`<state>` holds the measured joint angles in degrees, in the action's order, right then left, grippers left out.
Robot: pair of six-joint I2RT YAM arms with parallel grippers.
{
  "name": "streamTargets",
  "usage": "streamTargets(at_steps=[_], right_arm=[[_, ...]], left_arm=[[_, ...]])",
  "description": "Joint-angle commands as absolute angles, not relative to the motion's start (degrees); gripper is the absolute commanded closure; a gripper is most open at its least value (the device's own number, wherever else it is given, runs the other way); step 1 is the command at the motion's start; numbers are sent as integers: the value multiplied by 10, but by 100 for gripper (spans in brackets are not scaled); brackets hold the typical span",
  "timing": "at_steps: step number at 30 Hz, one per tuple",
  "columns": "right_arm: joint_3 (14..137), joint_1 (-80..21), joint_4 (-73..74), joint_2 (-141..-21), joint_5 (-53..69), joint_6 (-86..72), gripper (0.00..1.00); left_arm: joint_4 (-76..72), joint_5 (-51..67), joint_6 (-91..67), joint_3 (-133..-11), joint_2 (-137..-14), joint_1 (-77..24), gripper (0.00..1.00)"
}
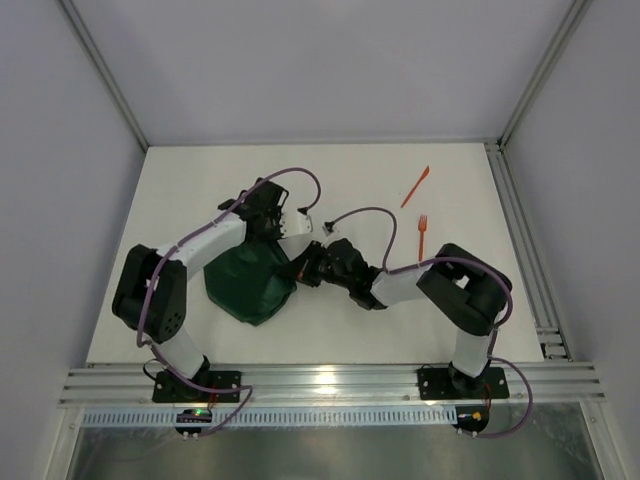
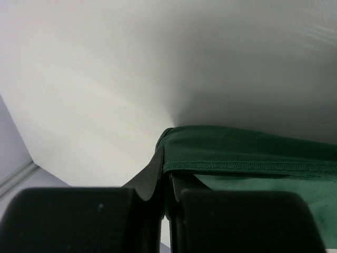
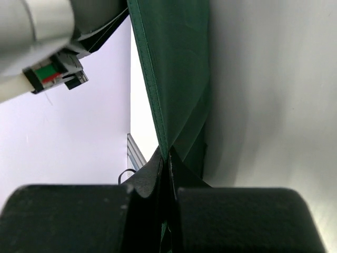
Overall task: Fold the napkin into a case and place the utensils inside
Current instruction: Turn over the upper triangle folded napkin at the center of the board.
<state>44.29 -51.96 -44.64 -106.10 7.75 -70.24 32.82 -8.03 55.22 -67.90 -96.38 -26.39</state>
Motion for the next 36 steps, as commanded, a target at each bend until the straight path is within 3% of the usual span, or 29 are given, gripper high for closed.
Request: streamTargets(at_steps=[1,6,9,17,25,31,36], right_arm=[[433,-532,-390,-999,107,-661,96],[515,-540,-337,-995,132,-618,96],[625,-555,-277,-1018,134,-589,96],[835,-627,-222,-1091,121,-606,96],[1064,-698,-190,-1247,114,-666,96],[1070,-716,-255,-1314,117,-763,96],[934,-709,-311,-1289,93,-790,96]], left_arm=[[222,-154,521,-731,-946,-243,100],[240,-186,507,-728,-875,-238,100],[251,-209,500,-727,-808,-219,100],[300,-203,496,-792,-687,-87,100],[333,-228,538,-768,-607,-32,100],[325,-219,576,-716,-595,-16,100],[320,-159,563,-651,-644,-16,100]])
